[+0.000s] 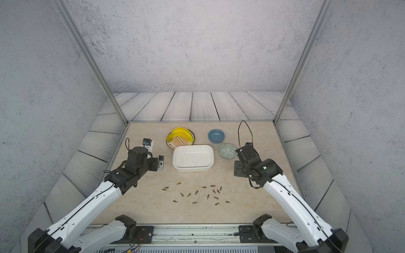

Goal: Put the bit on the desktop into the storage box
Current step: Pick up the screwdriver bit from the center of the board.

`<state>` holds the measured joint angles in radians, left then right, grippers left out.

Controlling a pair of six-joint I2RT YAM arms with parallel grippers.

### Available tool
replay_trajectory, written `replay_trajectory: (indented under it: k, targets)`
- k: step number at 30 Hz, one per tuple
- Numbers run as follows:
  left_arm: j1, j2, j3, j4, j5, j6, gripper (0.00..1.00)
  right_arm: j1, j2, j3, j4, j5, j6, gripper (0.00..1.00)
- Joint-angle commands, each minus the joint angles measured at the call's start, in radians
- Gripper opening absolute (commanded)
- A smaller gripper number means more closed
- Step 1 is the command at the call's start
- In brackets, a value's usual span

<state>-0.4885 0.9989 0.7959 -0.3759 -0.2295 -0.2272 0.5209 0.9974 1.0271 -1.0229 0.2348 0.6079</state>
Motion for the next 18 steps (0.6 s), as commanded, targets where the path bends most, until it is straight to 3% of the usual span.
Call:
replay_trajectory:
  k: [1,6,18]
  targets:
    - [-0.034,-0.010,0.019,-0.138,-0.058,-0.028,0.98,0.021,-0.028,-0.128,-0.038,-0.143,0.124,0.69]
    - [-0.051,-0.009,-0.007,-0.153,-0.055,-0.058,0.98,0.061,-0.006,-0.292,0.125,-0.237,0.182,0.65]
    - [-0.062,0.033,-0.062,-0.156,-0.061,-0.084,0.99,0.139,0.294,-0.243,0.219,-0.202,0.134,0.63]
